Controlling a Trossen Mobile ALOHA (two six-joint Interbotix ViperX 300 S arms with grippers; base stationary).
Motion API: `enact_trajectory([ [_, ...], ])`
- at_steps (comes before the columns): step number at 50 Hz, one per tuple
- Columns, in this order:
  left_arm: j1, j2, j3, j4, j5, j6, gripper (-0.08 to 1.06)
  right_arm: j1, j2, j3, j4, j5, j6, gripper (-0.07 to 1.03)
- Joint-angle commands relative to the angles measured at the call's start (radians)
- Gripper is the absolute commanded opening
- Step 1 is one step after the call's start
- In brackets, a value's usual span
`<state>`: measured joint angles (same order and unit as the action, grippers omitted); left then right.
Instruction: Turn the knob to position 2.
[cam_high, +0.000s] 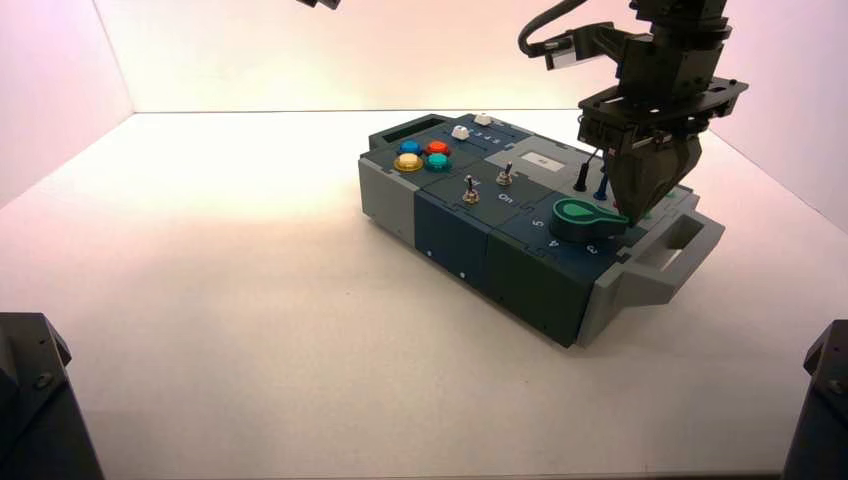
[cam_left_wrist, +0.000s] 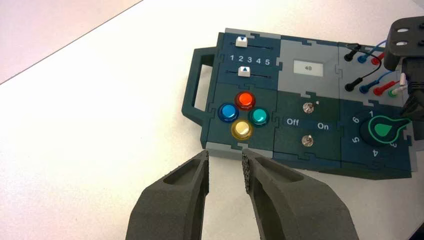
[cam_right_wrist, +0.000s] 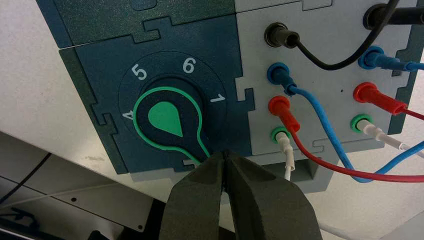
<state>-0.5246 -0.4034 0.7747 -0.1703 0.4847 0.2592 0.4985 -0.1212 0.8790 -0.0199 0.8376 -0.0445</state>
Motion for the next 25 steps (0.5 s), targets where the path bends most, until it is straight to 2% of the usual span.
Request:
enact_trajectory([
  [1,-0.002,-0.017,-0.009,0.002,-0.003,0.006,0.38,0.005,-0.029,-0.012,-0.005,0.002,0.0,-0.02],
  [11,-0.002,-0.017,-0.008,0.002,-0.002,0.006,0.38,-0.003,-0.071,-0.04,-0.034,0.015,0.009,-0.02],
  [25,-0.002,-0.017,-0.005,0.002,-0.002,0.005,0.38,-0.005,-0.172,-0.066,-0.038,0.049,0.008,-0.02],
])
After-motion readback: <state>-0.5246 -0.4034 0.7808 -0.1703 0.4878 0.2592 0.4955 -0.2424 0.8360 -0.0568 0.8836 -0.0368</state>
